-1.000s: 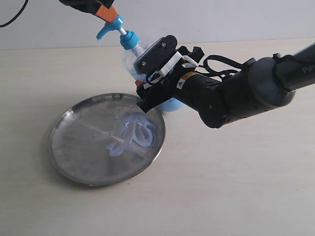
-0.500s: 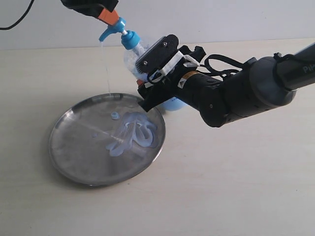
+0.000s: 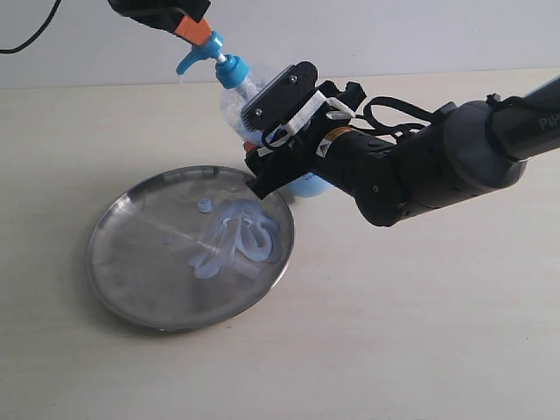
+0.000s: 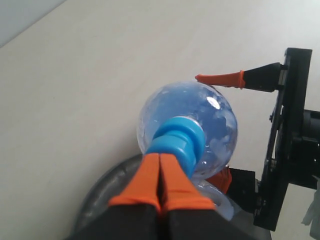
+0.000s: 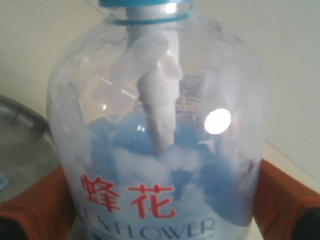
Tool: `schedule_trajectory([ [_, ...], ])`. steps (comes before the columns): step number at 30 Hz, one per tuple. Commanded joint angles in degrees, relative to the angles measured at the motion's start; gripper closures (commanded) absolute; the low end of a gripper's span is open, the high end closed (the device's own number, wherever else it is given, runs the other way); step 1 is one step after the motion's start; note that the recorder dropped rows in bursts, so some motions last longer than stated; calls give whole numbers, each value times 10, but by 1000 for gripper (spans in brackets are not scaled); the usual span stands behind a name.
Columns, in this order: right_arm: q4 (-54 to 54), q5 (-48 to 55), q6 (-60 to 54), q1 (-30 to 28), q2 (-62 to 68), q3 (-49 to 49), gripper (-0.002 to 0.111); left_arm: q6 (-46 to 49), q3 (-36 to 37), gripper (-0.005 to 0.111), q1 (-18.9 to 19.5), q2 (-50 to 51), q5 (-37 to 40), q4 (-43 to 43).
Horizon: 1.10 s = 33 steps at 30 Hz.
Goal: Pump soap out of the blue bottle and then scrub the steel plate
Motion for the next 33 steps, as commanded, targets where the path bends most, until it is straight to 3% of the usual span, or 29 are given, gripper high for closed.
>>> schedule_trajectory([
  [1, -20, 5, 19, 8, 0, -1, 108, 1, 19, 107, -15, 37, 61, -1],
  [22, -20, -1, 20, 8, 0, -1, 108, 18, -1, 107, -15, 57, 67, -23],
  [33, 10, -5, 19, 8, -9, -1, 108, -33, -29, 107, -14, -77, 1, 33],
])
